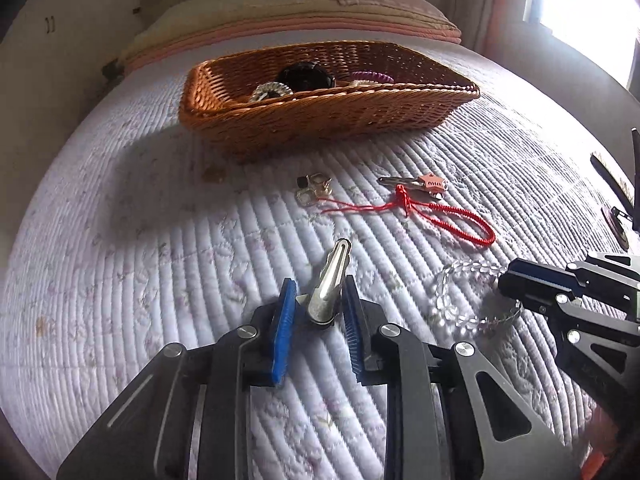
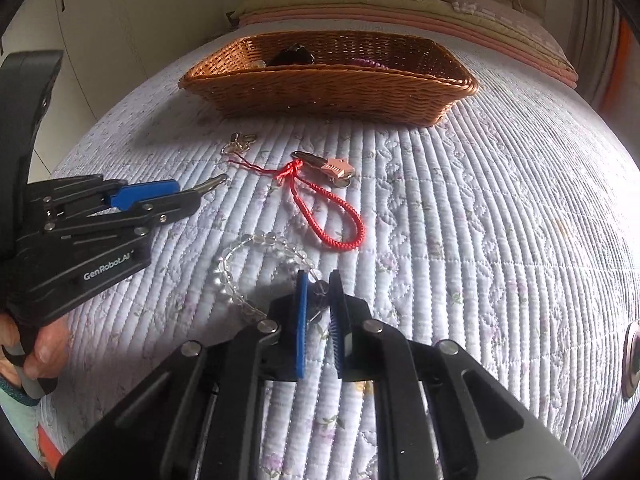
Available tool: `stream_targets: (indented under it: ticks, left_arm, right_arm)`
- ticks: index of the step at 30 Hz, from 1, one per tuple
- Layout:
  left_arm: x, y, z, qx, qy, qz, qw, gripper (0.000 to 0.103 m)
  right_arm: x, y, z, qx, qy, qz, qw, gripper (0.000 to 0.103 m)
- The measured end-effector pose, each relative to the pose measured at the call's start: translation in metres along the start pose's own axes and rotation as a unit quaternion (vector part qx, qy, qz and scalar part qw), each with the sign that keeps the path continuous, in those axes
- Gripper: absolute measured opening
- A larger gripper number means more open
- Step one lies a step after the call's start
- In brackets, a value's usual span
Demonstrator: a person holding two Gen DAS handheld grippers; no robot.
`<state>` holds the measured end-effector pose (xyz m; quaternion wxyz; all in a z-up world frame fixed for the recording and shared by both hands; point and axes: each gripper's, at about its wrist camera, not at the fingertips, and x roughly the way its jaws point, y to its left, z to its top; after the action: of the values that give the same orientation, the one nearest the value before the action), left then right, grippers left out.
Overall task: Organize jewelry
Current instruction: 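Grasp the silver hair clip with the left tool while the right tool grasps the clear beaded bracelet, then carry the clip and bracelet into the basket and open both tools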
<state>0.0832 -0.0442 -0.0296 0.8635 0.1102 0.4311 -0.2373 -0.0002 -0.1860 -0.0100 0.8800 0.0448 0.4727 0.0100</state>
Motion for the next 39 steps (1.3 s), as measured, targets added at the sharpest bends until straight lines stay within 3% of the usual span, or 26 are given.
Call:
stream_targets:
  ticks: [5, 10, 13, 17, 20, 25, 31, 33, 34, 36, 39]
  left_arm:
    - [-0.020, 0.000, -0.025, -0.012, -0.008, 0.006, 0.9999, 0.022]
    - [-0.019, -0.001, -0.033, -0.015, -0.003, -0.016, 0.9997, 0.023]
    - [-0.022, -0.001, -0.038, -0.019, -0.005, -0.031, 0.9993, 0.036]
    - [-0.026, 0.002, -0.042, -0.021, -0.005, -0.045, 0.9988, 0.037]
    - [-0.023, 0.001, -0.040, -0.014, -0.003, -0.038, 0.9992, 0.037]
    - [-0.018, -0.009, -0.040, 0.008, -0.002, -0.019, 0.9998, 0.038]
    - [-0.016, -0.006, -0.038, -0.004, -0.003, -0.024, 0.9997, 0.037]
    - [-0.016, -0.007, -0.038, 0.000, -0.005, -0.015, 0.9999, 0.029]
    - [-0.016, -0.007, -0.038, 0.000, -0.007, -0.013, 0.9999, 0.022]
    - [-0.019, -0.004, -0.037, -0.007, -0.012, -0.021, 0.9997, 0.022]
    - [-0.028, 0.000, -0.035, -0.018, -0.031, -0.033, 0.9988, 0.022]
  right_arm:
    - [-0.004, 0.003, -0.009, -0.008, 0.007, 0.014, 1.000, 0.009]
    - [-0.003, 0.010, -0.010, -0.028, 0.007, 0.009, 1.000, 0.010]
    - [-0.002, 0.005, -0.007, -0.016, 0.012, 0.035, 0.999, 0.015]
    - [0.001, -0.001, 0.000, -0.006, 0.017, 0.052, 0.998, 0.017]
    - [0.005, 0.003, 0.005, -0.019, 0.016, 0.045, 0.999, 0.018]
    - [0.006, 0.013, 0.005, -0.044, 0.012, 0.044, 0.998, 0.035]
    - [0.009, 0.010, 0.007, -0.038, 0.013, 0.032, 0.999, 0.035]
    - [0.009, 0.014, 0.005, -0.051, 0.007, 0.019, 0.999, 0.031]
    - [0.008, 0.018, 0.004, -0.064, 0.003, 0.008, 0.998, 0.020]
    - [0.007, 0.024, 0.001, -0.079, 0.000, -0.002, 0.997, 0.009]
    - [0.000, 0.023, 0.002, -0.080, -0.009, 0.005, 0.997, 0.006]
